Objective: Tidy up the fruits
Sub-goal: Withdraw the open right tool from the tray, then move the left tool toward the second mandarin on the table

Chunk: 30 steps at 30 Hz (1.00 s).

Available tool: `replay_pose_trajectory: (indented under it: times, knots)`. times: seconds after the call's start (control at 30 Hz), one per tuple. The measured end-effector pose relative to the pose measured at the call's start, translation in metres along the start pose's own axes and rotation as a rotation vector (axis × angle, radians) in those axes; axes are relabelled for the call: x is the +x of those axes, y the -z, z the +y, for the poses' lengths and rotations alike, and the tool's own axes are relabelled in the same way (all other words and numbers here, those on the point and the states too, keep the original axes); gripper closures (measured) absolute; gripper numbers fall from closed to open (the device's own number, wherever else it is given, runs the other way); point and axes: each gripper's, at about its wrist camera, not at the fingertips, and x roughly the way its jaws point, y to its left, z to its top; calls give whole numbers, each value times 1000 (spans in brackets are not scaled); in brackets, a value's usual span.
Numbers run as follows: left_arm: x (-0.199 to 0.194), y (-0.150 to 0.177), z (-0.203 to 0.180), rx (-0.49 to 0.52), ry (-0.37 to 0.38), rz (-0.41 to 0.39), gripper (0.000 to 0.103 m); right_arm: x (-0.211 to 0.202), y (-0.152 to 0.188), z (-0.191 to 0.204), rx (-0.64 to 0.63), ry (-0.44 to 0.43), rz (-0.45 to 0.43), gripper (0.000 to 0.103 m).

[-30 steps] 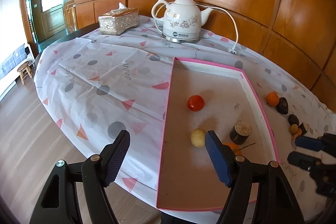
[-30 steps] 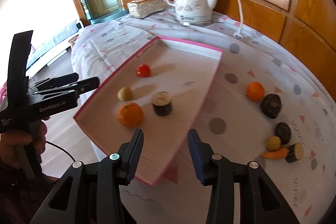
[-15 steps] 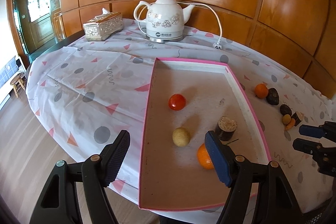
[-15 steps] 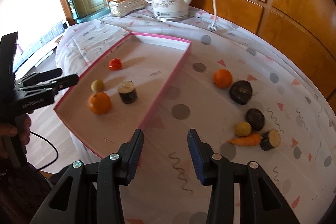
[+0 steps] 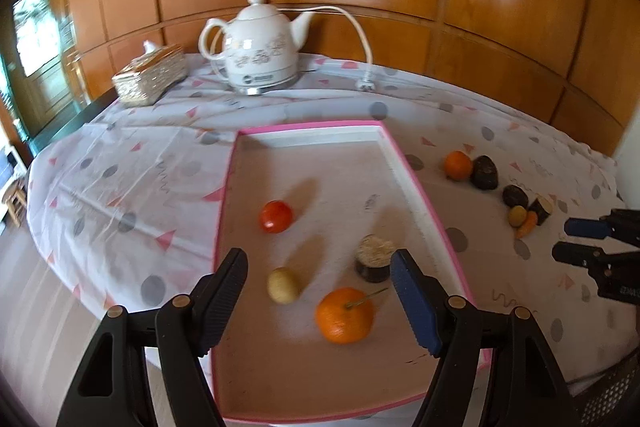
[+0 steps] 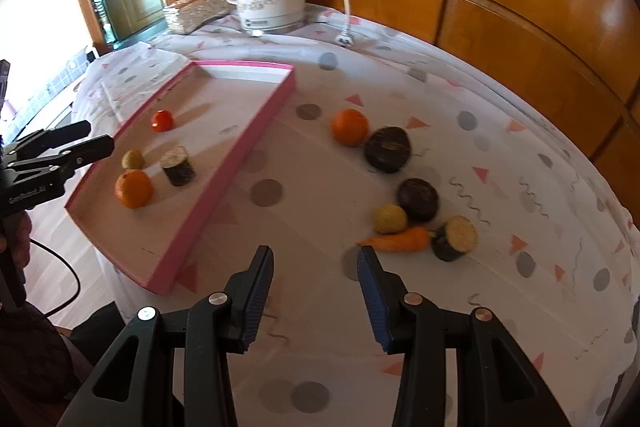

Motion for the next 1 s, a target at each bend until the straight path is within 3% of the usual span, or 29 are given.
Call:
replay_pose_trajectory:
  times: [0.43,1.0]
  knots:
    - [9,-21,-51,130,74,3,29,-9,14,-56,67,87,32,59]
    - [32,-43,-106,223,130,29,29,-23,35,-124,178,172,55,59]
